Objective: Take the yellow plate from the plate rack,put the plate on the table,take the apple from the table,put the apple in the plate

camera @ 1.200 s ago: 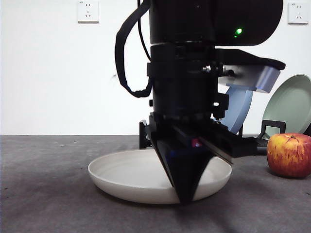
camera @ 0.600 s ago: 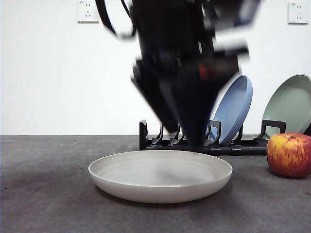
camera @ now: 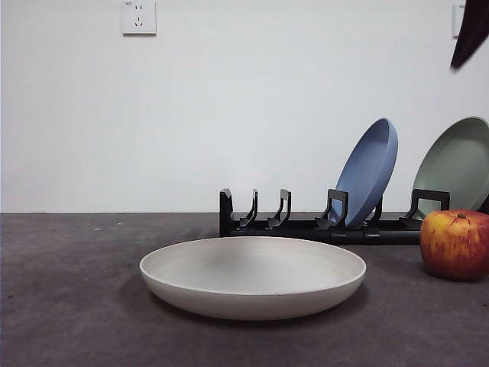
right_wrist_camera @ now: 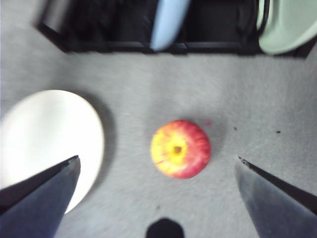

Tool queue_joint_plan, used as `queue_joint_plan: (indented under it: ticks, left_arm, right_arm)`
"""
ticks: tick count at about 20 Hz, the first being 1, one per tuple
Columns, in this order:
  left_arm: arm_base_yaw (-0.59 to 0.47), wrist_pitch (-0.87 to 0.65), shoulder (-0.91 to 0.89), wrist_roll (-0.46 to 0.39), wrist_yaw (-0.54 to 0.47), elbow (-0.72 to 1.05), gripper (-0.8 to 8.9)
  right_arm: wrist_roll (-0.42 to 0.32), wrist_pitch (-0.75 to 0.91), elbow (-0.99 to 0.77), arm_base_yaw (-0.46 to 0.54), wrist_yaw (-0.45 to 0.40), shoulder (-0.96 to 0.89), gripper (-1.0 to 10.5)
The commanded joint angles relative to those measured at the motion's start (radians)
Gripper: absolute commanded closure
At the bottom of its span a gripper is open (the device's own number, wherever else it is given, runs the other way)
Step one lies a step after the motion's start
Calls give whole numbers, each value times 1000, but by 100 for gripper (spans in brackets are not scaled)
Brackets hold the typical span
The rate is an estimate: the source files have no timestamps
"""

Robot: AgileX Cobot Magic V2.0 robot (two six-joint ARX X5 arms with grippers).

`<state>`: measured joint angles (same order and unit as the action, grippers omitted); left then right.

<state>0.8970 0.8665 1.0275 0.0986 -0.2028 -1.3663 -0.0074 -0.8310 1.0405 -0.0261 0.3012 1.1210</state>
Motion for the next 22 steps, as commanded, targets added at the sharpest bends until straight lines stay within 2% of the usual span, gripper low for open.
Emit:
queue_joint_plan:
  ticks: [1,3,6,9,12,17,18,20,22]
  left_arm:
    - [-11,5,-69,22,-1,5,829]
    - [-10,10,-115,22,0,5,822]
    - [-10,39,-153,25,0,5,822]
    - [-10,87,-155,32,0,5,822]
    - [-10,95,-150,33,2,5,821]
    - [-10,97,-151,33,0,5,822]
    - [-10,97,-150,33,0,5,822]
    - [-10,97,-150,33,0,5,822]
    - [-10,99,-150,33,1,5,822]
  right_arm:
    - [8,30,3,-1,-7,102,380]
    - [8,51,3,-6,-10,177,380]
    - [7,81,3,-45,-89,273,378]
    - [8,115,3,-92,-113,356,378]
    - [14,141,3,-133,-203,430,378]
    - [14,148,3,-145,-212,533,386]
    - [15,148,3,-145,-212,542,422]
    - [13,148,3,-145,-209,544,642]
    - [5,147,3,-145,-157,544,749]
